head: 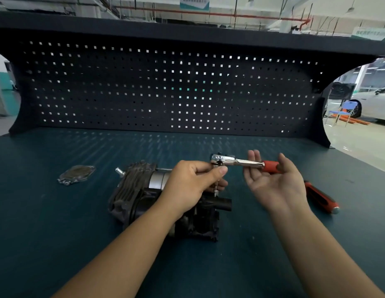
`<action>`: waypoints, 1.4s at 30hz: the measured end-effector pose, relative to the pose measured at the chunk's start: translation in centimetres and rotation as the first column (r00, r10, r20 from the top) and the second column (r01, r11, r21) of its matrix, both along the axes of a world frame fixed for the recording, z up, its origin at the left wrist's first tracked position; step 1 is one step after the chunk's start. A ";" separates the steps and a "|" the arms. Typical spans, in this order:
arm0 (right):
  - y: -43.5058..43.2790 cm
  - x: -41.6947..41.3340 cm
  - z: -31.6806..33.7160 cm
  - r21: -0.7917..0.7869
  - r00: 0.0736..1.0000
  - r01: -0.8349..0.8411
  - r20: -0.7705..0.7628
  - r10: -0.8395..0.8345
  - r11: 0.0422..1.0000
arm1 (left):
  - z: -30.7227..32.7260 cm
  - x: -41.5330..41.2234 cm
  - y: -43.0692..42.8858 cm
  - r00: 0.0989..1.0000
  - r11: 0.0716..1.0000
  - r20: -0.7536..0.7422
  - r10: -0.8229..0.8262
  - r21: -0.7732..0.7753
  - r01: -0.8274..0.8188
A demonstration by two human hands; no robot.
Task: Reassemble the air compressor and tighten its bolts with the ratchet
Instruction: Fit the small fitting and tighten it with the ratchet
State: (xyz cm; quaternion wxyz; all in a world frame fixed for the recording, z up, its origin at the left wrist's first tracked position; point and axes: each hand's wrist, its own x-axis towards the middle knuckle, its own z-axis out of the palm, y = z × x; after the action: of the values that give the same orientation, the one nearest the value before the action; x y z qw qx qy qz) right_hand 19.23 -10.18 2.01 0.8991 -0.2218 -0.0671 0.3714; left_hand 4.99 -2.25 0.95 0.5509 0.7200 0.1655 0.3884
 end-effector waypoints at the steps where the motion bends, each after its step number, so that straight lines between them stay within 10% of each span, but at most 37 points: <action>1: -0.1 -0.2 -0.1 0.022 0.998 0.039 0.055 -0.040 0.999 | 0.0 0.0 0.0 1.000 1.000 -0.001 -0.002 -0.008 0.002; 6: -0.8 -3.3 -0.3 0.287 0.727 0.427 0.456 -0.514 0.858 | -0.2 0.1 0.0 1.000 0.999 -0.011 0.027 -0.038 -0.027; 13: -1.2 -4.9 -1.7 0.717 -0.141 0.263 0.691 -0.709 0.646 | 0.1 0.2 0.0 1.000 0.997 -0.021 0.017 -0.075 -0.018; 18: -1.6 -3.9 -2.1 0.667 -0.281 0.270 0.745 -0.605 0.695 | 0.1 0.0 0.0 0.999 0.999 0.002 0.036 -0.032 -0.036; 20: -1.6 -3.9 -2.2 0.601 -0.231 0.334 0.799 -0.555 0.726 | 0.1 0.0 0.0 1.000 0.999 0.002 -0.001 -0.053 0.002; 23: -1.0 -4.0 -1.6 0.434 0.223 0.447 0.793 -0.567 0.782 | -0.1 0.0 0.3 1.000 0.995 0.004 -0.030 -0.094 0.030; 26: -0.6 -1.7 -0.3 0.106 0.715 0.491 0.517 -0.470 0.865 | -0.3 0.0 0.3 0.999 0.998 -0.015 -0.033 -0.058 0.032; 29: -1.3 1.9 1.0 -0.039 0.868 0.450 0.252 -0.427 0.892 | -0.3 0.0 0.4 0.998 0.999 -0.035 -0.046 -0.025 0.045; 31: -2.2 3.5 1.5 -0.185 0.714 0.605 0.556 -0.425 0.774 | -0.2 0.0 0.4 0.998 0.998 -0.046 -0.054 -0.026 0.053; 33: -3.0 4.2 1.8 -0.152 0.255 0.803 0.962 -0.101 0.576 | -0.2 0.1 0.5 0.997 0.998 -0.057 -0.061 -0.018 0.060; 36: -2.9 2.9 3.3 -0.012 -0.394 0.798 0.746 0.538 0.602 | -0.1 0.2 0.5 0.996 0.998 -0.065 -0.059 0.005 0.060; 42: -1.2 -1.5 6.8 -0.263 -0.545 0.662 0.474 0.692 0.702 | -0.2 0.1 0.4 0.997 0.999 -0.060 -0.045 -0.012 0.045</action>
State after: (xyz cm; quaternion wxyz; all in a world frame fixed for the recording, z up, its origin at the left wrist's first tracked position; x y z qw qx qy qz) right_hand 17.73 -11.36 8.83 0.0988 -0.7334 -0.6714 -0.0407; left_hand 5.05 -1.87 0.78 0.5579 0.7321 0.1678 0.3530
